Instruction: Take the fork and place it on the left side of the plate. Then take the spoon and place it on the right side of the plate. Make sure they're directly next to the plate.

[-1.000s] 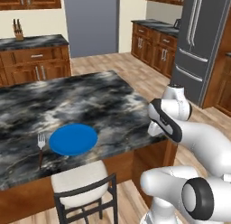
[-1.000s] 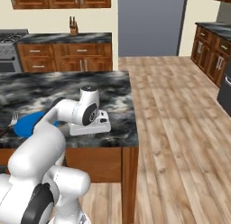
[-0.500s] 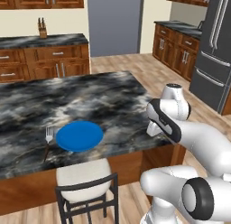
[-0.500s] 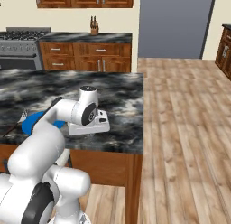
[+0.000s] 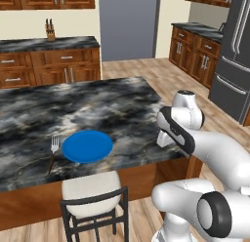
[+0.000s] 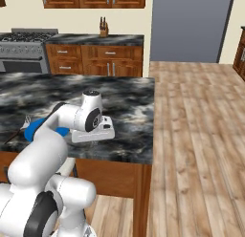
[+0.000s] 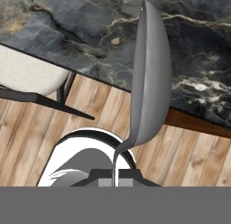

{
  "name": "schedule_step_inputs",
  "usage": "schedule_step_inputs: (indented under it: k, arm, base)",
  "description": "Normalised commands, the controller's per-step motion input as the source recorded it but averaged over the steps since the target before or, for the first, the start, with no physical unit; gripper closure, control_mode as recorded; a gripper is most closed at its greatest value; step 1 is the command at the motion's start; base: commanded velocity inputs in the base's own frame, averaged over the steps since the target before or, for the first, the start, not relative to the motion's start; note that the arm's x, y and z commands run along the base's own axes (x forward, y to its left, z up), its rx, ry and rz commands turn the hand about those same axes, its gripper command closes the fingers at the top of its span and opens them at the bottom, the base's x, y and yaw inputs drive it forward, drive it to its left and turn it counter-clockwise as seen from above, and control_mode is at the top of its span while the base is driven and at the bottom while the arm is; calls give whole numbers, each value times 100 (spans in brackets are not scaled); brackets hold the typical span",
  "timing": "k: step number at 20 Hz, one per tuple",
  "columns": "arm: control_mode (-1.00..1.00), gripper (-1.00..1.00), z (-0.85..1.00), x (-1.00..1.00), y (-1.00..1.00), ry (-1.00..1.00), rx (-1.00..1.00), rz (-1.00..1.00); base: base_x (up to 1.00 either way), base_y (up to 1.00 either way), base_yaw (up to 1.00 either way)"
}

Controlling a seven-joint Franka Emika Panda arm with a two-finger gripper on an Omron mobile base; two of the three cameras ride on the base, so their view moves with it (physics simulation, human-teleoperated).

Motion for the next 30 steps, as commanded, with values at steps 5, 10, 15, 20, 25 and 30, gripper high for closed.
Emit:
schedule_step_inputs:
  k: [5,10,15,20,25,30]
  arm:
    - [100,100,0,0,0,0,0,0]
    - [-100,100,0,0,0,0,0,0]
    - [-100,100,0,0,0,0,0,0]
    - [-100,100,-2,11,4,0,-1,0]
    - [-100,100,-9,94,94,1,-1,-18]
    - [-100,100,-8,100,100,2,0,-16]
  base:
    - [0,0,0]
    - [0,0,0]
    - [0,0,0]
    - [0,0,0]
    - [0,0,0]
    - [0,0,0]
